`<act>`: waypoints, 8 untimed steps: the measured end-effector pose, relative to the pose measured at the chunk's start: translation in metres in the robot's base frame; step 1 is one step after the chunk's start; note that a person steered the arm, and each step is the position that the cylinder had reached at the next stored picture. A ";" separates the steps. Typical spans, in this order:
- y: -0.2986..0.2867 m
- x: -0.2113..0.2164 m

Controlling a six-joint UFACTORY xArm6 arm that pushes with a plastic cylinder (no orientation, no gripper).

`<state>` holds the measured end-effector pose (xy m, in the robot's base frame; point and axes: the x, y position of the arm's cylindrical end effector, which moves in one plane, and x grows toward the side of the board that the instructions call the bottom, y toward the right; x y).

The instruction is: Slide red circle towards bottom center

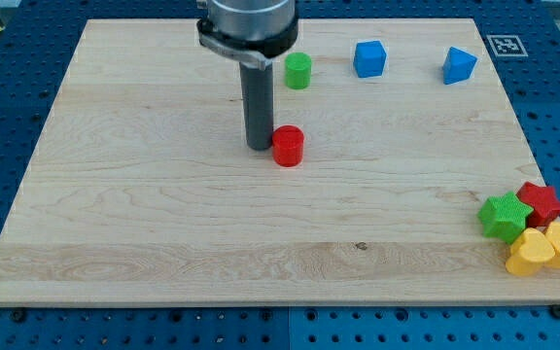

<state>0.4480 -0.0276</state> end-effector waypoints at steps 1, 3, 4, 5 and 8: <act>0.013 0.006; 0.036 -0.024; 0.058 -0.013; 0.060 0.019; 0.089 0.070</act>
